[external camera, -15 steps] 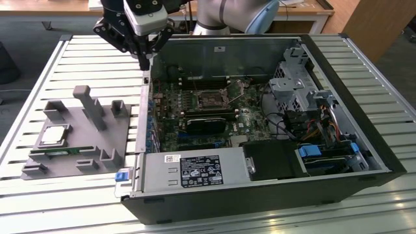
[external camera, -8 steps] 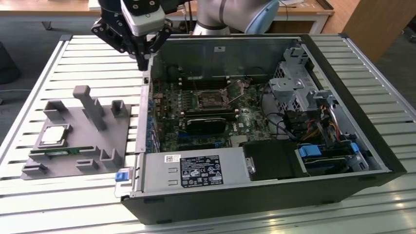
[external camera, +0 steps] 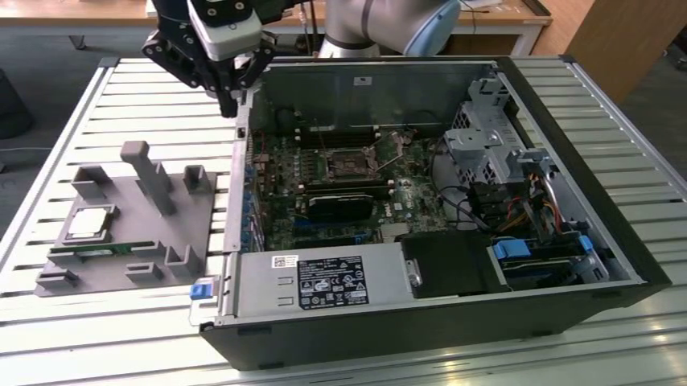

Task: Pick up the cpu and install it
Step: 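Reach for the cpu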

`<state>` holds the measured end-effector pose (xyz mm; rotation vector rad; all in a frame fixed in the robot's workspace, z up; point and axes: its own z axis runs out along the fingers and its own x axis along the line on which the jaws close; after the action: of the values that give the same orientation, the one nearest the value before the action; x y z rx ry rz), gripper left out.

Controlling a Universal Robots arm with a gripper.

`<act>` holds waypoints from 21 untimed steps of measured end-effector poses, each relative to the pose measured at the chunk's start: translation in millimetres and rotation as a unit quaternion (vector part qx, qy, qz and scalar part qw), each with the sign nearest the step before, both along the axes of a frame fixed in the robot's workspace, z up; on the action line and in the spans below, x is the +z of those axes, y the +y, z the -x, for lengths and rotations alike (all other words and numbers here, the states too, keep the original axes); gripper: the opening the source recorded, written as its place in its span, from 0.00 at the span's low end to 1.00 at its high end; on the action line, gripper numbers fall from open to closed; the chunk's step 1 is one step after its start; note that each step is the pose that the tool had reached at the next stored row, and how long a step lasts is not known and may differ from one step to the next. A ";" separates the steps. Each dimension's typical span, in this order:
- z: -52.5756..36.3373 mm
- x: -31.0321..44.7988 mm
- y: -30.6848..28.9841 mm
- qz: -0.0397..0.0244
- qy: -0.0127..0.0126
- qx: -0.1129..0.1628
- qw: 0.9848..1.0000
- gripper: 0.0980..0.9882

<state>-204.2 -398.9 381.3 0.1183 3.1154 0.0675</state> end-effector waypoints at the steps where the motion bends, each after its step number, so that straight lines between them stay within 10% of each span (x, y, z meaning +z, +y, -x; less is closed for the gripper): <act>1: 1.9 -0.1 0.0 0.000 0.000 0.000 1.000 0.01; 21: 22.7 -2.1 0.0 0.000 0.000 0.000 1.000 0.01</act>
<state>-226.9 -398.9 379.2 0.1183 3.1157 0.0675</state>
